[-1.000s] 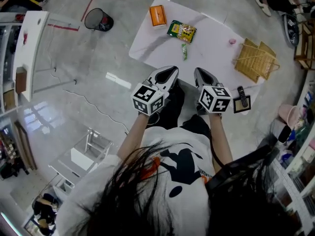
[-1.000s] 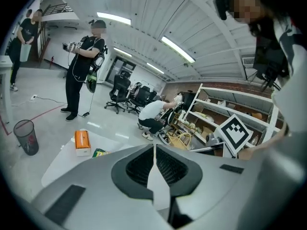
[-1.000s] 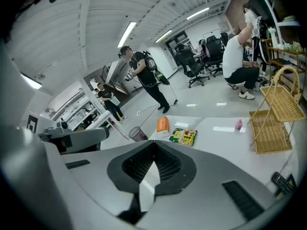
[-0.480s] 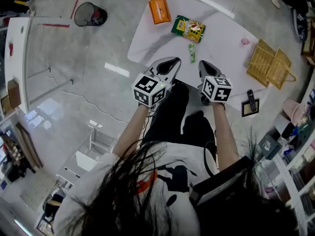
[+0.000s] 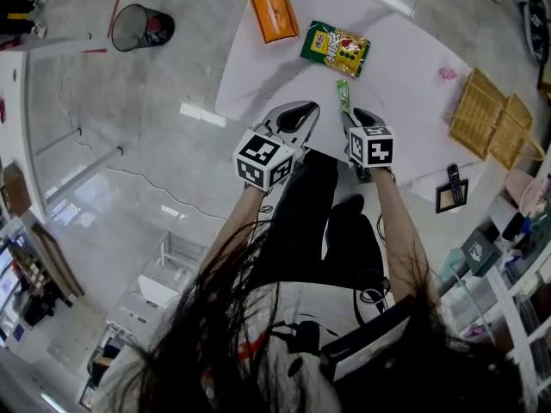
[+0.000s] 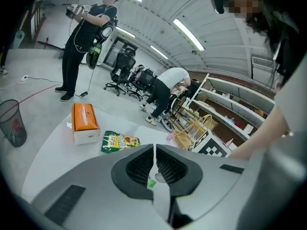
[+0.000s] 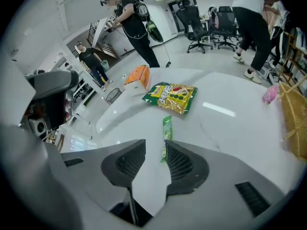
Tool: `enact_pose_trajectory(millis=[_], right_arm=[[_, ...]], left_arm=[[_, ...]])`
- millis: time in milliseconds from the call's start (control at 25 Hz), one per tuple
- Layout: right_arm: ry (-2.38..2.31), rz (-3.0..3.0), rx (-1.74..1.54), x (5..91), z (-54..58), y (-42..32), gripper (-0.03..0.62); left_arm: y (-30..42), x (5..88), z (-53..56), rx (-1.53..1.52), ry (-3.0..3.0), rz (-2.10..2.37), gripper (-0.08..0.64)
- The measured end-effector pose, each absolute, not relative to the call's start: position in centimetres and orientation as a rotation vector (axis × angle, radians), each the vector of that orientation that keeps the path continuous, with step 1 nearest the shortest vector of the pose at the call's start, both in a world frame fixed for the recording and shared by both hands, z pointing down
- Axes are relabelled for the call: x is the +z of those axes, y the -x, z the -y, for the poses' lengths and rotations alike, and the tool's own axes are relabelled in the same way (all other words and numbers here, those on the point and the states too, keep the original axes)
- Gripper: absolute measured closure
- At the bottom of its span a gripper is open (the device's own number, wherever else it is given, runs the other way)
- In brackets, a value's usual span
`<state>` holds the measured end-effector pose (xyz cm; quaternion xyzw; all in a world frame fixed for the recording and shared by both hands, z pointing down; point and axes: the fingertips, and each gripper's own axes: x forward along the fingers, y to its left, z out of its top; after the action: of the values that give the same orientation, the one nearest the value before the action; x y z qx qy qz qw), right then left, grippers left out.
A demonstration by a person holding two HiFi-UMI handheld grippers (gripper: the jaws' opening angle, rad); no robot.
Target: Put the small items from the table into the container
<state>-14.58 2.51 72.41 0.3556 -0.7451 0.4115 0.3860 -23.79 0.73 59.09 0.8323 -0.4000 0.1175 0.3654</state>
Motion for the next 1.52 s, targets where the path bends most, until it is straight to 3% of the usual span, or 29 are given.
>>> enact_pose_trajectory(millis=[360, 560, 1000, 1520], right_arm=[[-0.901, 1.729, 0.986, 78.7, -3.7, 13.5, 0.467], [-0.922, 1.722, 0.995, 78.5, -3.9, 13.2, 0.541], [-1.051, 1.808, 1.162, 69.2, -2.6, 11.6, 0.566], [-1.195, 1.868, 1.253, 58.6, -3.1, 2.9, 0.568]], left_arm=[[24.9, 62.7, -2.0, 0.33, -2.079, 1.023, 0.546], [25.0, 62.7, -2.6, 0.339, -2.076, 1.017, 0.546], [22.0, 57.0, -2.2, 0.305, -2.126, 0.978, 0.546], [13.2, 49.1, -0.9, 0.295, -2.23, 0.925, 0.546]])
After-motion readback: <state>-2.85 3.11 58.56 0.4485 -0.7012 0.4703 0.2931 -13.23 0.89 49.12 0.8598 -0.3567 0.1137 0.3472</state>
